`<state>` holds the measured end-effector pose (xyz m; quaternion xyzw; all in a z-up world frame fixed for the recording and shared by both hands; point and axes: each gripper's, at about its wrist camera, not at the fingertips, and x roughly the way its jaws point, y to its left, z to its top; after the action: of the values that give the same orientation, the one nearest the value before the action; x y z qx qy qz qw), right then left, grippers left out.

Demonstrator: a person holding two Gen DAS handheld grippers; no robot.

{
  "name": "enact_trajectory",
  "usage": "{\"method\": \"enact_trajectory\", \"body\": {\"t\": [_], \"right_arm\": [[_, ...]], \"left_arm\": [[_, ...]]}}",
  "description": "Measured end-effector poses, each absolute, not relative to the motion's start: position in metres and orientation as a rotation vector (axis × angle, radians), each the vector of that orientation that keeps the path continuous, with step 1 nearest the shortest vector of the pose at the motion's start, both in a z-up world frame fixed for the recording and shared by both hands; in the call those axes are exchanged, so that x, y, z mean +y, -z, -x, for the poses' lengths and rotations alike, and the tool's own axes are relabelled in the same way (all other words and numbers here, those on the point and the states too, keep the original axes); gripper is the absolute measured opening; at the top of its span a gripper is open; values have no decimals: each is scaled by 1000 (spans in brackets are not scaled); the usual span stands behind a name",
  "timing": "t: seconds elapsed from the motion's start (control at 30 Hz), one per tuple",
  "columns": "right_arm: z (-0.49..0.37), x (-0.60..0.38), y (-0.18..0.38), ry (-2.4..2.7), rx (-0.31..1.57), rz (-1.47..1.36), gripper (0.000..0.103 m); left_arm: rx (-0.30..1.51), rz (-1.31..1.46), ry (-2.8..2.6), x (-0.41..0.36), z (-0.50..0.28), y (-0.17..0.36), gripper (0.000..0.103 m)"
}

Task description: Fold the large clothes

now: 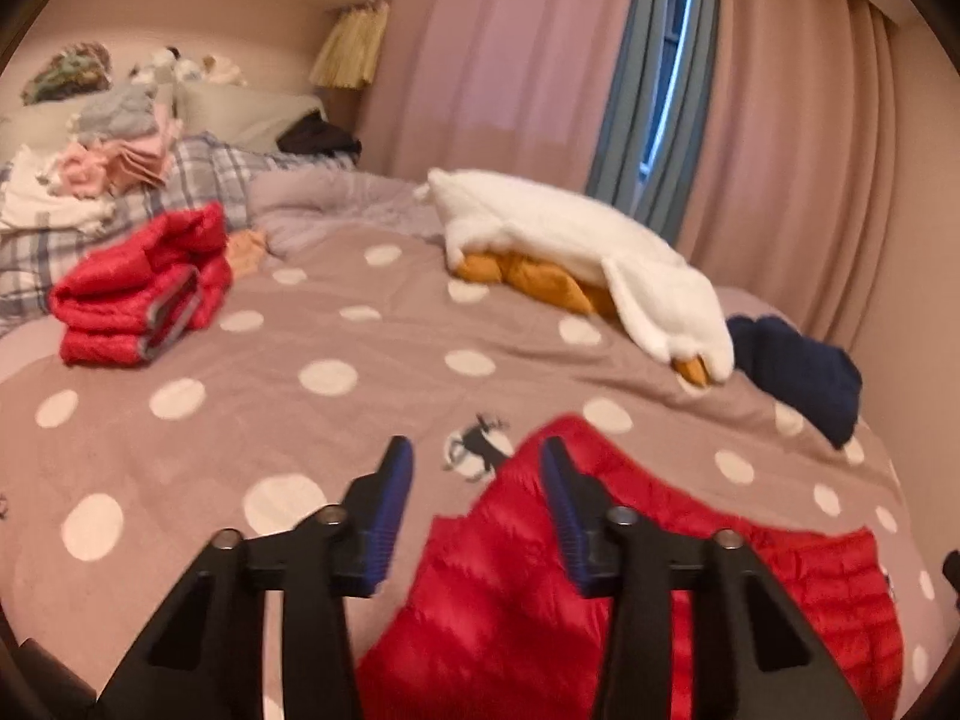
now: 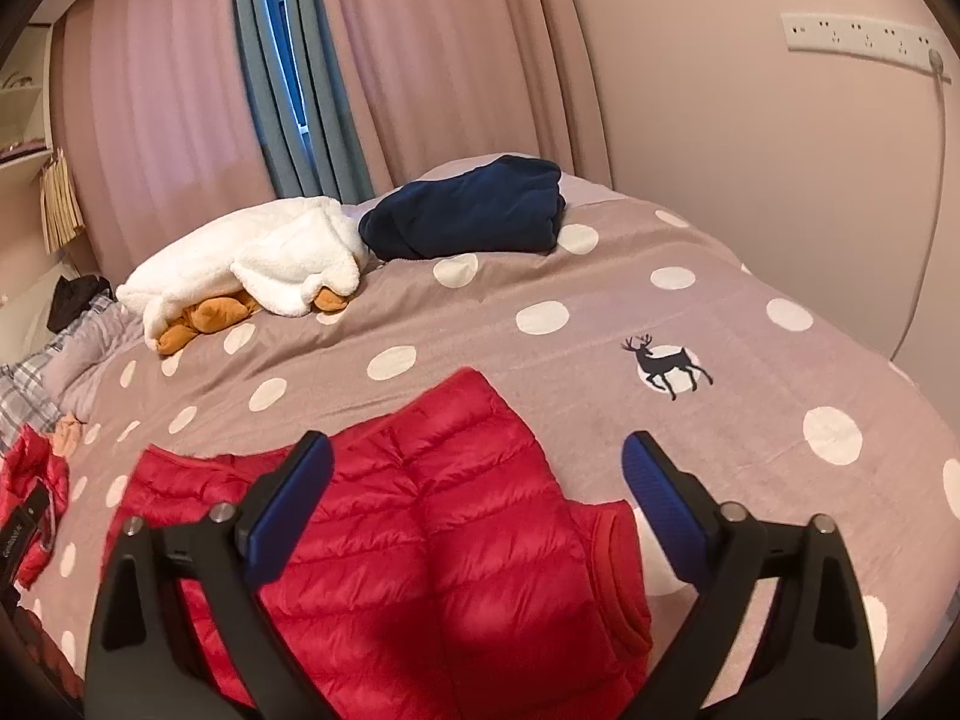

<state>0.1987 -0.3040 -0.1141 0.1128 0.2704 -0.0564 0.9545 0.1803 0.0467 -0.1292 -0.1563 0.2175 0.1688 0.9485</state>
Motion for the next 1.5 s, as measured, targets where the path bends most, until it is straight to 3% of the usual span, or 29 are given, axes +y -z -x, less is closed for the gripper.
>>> {"method": "enact_trajectory", "body": {"t": [0.07,0.13,0.27,0.6,1.03,1.3,1.5], "right_arm": [[-200,-300,114,106,552,-199,67],[-203,-295,117,93,566,-177,55],[-211,-286,128,62,601,-151,15],[-249,-282,205,47,759,-155,8],[-253,-277,231,56,749,-102,4],[-251,-266,225,93,735,-35,7],[-233,-250,198,68,688,12,19]], "left_arm": [[463,325,-318,46,-183,132,32],[463,326,-301,45,-184,134,32],[500,315,-264,41,-192,148,28],[598,236,-268,26,-223,210,27],[639,252,-240,29,-231,223,27],[627,167,-311,13,-229,214,27],[574,313,-129,4,-207,181,27]]}}
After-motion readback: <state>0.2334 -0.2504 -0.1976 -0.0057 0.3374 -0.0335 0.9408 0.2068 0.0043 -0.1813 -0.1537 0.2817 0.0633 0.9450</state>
